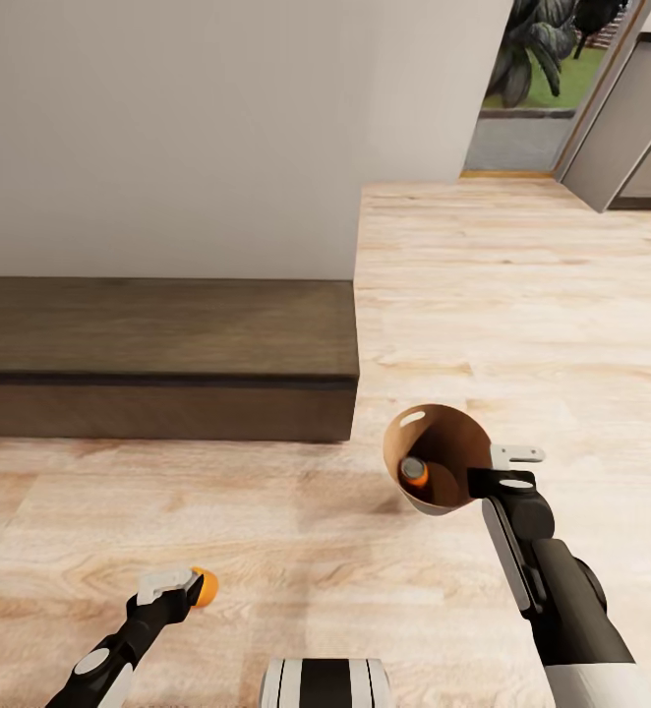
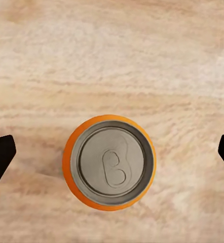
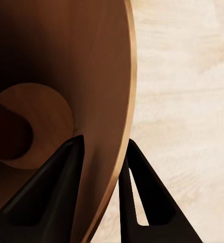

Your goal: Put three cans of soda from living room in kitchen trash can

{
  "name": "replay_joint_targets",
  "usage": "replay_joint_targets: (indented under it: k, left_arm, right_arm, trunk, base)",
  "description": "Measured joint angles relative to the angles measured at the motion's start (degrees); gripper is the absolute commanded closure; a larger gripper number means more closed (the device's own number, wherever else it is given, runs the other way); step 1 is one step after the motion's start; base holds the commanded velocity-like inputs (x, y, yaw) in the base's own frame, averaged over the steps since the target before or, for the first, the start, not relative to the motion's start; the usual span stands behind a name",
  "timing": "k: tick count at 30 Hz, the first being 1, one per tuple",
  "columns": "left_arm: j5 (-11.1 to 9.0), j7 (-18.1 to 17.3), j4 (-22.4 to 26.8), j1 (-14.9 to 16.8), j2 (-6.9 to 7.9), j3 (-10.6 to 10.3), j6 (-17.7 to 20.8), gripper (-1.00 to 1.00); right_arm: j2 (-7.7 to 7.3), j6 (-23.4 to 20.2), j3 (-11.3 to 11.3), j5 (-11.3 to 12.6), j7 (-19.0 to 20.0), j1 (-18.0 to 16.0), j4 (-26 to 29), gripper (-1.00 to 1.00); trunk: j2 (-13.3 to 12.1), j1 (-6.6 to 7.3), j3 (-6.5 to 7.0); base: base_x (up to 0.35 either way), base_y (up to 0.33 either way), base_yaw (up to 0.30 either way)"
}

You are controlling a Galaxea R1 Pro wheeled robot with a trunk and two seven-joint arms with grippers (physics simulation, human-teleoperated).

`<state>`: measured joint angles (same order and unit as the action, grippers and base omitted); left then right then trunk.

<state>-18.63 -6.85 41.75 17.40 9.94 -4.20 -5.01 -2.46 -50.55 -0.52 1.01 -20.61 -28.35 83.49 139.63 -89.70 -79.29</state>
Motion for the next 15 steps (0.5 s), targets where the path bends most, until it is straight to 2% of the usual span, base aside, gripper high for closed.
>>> replay_joint_targets:
  k: [15]
  left_arm:
    - [0.0,0.0,0.0,0.0,0.02,0.0,0.0,-1.00]
  right_arm:
    - [-0.02,0.0,0.0,-0.2,0.0,-1.3,0.9,1.00]
  trunk:
    - [0.0,0.00,-0.21]
  base:
    - [0.000,0.000,0.000]
